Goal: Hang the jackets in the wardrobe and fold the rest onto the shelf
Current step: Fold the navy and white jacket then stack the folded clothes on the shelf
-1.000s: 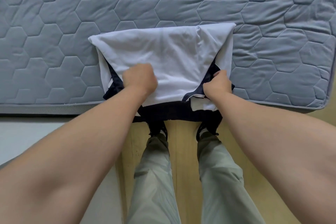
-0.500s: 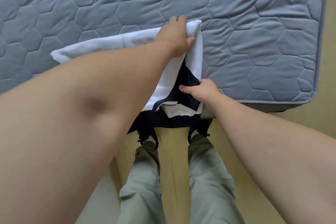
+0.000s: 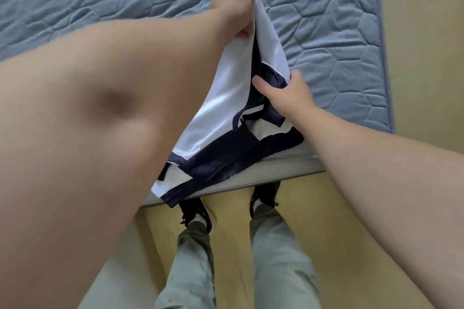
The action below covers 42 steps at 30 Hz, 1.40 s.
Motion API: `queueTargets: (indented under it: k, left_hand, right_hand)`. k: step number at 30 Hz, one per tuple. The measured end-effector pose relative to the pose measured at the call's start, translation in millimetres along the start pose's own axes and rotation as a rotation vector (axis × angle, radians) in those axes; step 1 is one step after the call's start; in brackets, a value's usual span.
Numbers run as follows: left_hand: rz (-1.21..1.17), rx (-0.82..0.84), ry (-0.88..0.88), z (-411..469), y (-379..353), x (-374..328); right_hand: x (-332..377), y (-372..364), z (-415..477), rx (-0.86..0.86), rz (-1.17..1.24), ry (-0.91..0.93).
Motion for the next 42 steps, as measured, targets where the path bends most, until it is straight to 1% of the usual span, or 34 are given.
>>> queueTargets:
  k: [3, 5, 7, 9, 10, 12, 15, 18, 21, 23, 25, 29, 32, 35, 36, 37, 38, 39, 41, 42]
  left_hand:
    - [0.027, -0.013, 0.004, -1, 3, -6]
    - [-0.031, -0.022, 0.003, -3, 7, -5]
    - [-0.120, -0.040, 0.057, -3, 13, 0]
    - [-0.207, -0.059, 0.151, -4, 21, 9]
    - [-0.267, -0.066, 0.200, -7, 24, 14]
    - [-0.356, -0.101, 0.242, -12, 31, 25]
    - [-0.424, -0.197, 0.298, -25, 46, 44]
    - [-0.646, -0.226, 0.428, -44, 66, 69]
    - [-0.856, -0.242, 0.471, -74, 93, 103]
    - [-0.959, -0.253, 0.484, -93, 111, 131]
    - [-1.010, -0.302, 0.525, -108, 128, 166]
    - [-0.994, -0.450, 0.620, -127, 151, 243]
    - [-0.903, -0.590, 0.585, -133, 161, 278]
    - [-0.767, -0.559, 0.590, -127, 163, 307]
    - [-0.723, -0.537, 0.608, -126, 164, 317]
    - [-0.678, -0.521, 0.640, -126, 164, 326]
    - [-0.635, -0.515, 0.674, -128, 164, 333]
    - [-0.608, -0.513, 0.700, -132, 163, 338]
    - [-0.627, -0.484, 0.723, -137, 159, 343]
    - [-0.674, -0.441, 0.726, -141, 155, 342]
  right_hand:
    - [3, -3, 3, 0.055, -0.294, -0.004]
    - [3, -6, 7, 0.027, -0.407, -0.019]
    - [6, -9, 7, -0.035, -0.422, -0.013]
    - [11, -13, 4, -0.085, -0.424, 0.038]
    - [13, -14, 1, -0.100, -0.434, 0.063]
    - [18, -16, -10, -0.116, -0.478, 0.108]
    - [29, -25, -40, -0.146, -0.590, 0.275]
    - [40, -50, -83, -0.131, -0.660, 0.489]
    - [47, -85, -126, -0.058, -0.693, 0.631]
    - [47, -112, -149, 0.017, -0.739, 0.680]
    - [42, -143, -165, 0.115, -0.788, 0.699]
    - [20, -208, -178, 0.297, -0.839, 0.673]
    - [1, -245, -174, 0.429, -0.812, 0.610]
    - [-21, -261, -159, 0.633, -0.704, 0.441]
    - [-26, -260, -155, 0.668, -0.690, 0.411]
    - [-28, -258, -152, 0.666, -0.689, 0.421]
    - [-27, -254, -150, 0.624, -0.684, 0.470]
    - [-24, -248, -149, 0.534, -0.660, 0.547]
    - [-14, -234, -143, 0.259, -0.601, 0.694]
    - [-10, -228, -140, 0.107, -0.593, 0.699]
Point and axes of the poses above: each hand's wrist, its own z-axis towards the middle knuckle, its own y-axis out of the back of the hand, x = y × z, the point moved 4 cm from there along z, towards the middle knuckle, and after that the axes turned 9 degrees about z, right-handed, at the moved point
